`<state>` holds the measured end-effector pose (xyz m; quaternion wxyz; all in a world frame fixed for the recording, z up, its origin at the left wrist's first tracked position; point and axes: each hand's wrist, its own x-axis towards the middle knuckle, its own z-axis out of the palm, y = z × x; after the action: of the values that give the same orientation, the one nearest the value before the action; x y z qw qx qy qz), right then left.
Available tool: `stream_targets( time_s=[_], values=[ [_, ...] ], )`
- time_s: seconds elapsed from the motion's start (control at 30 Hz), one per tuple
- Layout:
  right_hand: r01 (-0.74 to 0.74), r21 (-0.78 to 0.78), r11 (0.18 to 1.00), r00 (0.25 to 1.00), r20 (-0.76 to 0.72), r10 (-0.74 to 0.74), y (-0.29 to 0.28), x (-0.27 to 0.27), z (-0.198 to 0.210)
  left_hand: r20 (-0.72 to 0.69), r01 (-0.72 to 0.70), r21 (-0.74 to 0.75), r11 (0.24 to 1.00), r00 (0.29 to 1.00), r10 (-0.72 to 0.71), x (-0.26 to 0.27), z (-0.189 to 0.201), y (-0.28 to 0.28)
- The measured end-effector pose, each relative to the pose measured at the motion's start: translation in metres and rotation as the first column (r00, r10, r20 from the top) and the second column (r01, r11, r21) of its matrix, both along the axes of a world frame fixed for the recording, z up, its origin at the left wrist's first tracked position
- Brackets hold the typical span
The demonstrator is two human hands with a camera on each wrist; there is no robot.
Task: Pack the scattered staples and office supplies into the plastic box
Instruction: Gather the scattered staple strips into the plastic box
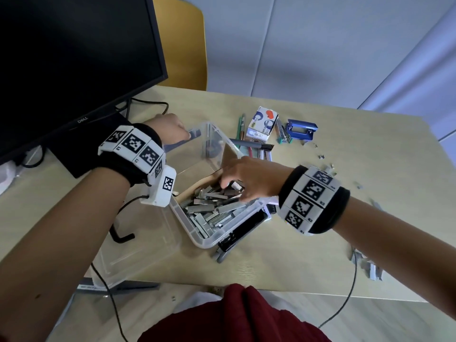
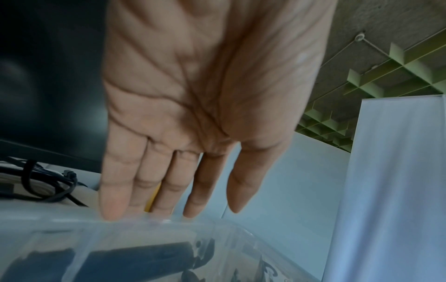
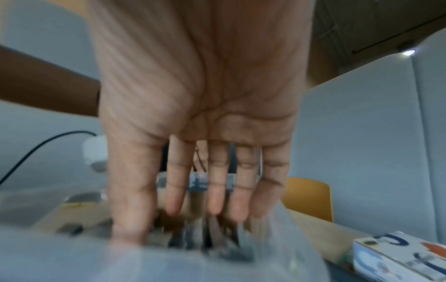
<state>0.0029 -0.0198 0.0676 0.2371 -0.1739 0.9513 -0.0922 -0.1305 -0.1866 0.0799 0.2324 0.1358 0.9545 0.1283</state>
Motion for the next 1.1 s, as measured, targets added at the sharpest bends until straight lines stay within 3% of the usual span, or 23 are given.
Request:
stream_targets(
  time_s=[0.23, 0.3, 0.43, 0.57, 0.67, 0.73, 0.8, 0.87, 1.0, 1.1],
  values=[
    [0.113, -0.062, 0.992, 0.971, -0.203, -0.123, -0.001, 0.002, -0.018, -0.04, 0.018, -0.037, 0.999, 0.999, -0.02, -0.002, -0.001, 0.003],
    [0.077, -0.091, 0.993, 0.963, -0.251, -0.097, -0.005, 0.008, -0.028, -0.035, 0.001, -0.04, 0.999, 0.999, -0.002, 0.0, 0.0, 0.005],
    [0.01, -0.171, 0.985, 0.988, -0.151, -0.036, -0.002, 0.016, -0.032, -0.03, -0.04, -0.073, 0.997, 0.999, 0.038, 0.005, 0.002, 0.014],
    [0.083, -0.178, 0.98, 0.971, -0.206, -0.12, -0.001, 0.006, -0.032, -0.027, -0.045, -0.091, 0.995, 0.999, 0.042, 0.013, 0.006, 0.029],
    [0.092, -0.216, 0.972, 0.968, -0.209, -0.139, 0.0, 0.01, -0.037, -0.025, -0.029, 0.024, 0.999, 0.999, 0.03, 0.017, 0.012, 0.048],
    [0.019, -0.298, 0.955, 0.977, -0.198, -0.081, 0.008, 0.017, -0.038, -0.038, 0.0, 0.125, 0.992, 0.999, 0.005, 0.022, 0.017, 0.066],
    [-0.068, -0.39, 0.919, 0.966, -0.255, -0.037, 0.021, 0.023, -0.037, -0.056, 0.03, 0.227, 0.973, 0.998, -0.018, 0.031, 0.023, 0.088],
    [-0.072, -0.471, 0.879, 0.943, -0.318, -0.093, 0.042, 0.03, -0.035, -0.06, 0.057, 0.325, 0.944, 0.997, -0.04, 0.041, 0.027, 0.115],
    [0.114, -0.517, 0.849, 0.914, -0.281, -0.294, 0.106, 0.047, -0.036, -0.014, 0.078, 0.453, 0.888, 0.997, -0.08, 0.055, 0.026, 0.171],
    [0.28, -0.438, 0.854, 0.897, -0.198, -0.396, 0.16, 0.056, -0.046, 0.016, 0.088, 0.489, 0.868, 0.994, -0.109, 0.06, 0.013, 0.213]
  ],
)
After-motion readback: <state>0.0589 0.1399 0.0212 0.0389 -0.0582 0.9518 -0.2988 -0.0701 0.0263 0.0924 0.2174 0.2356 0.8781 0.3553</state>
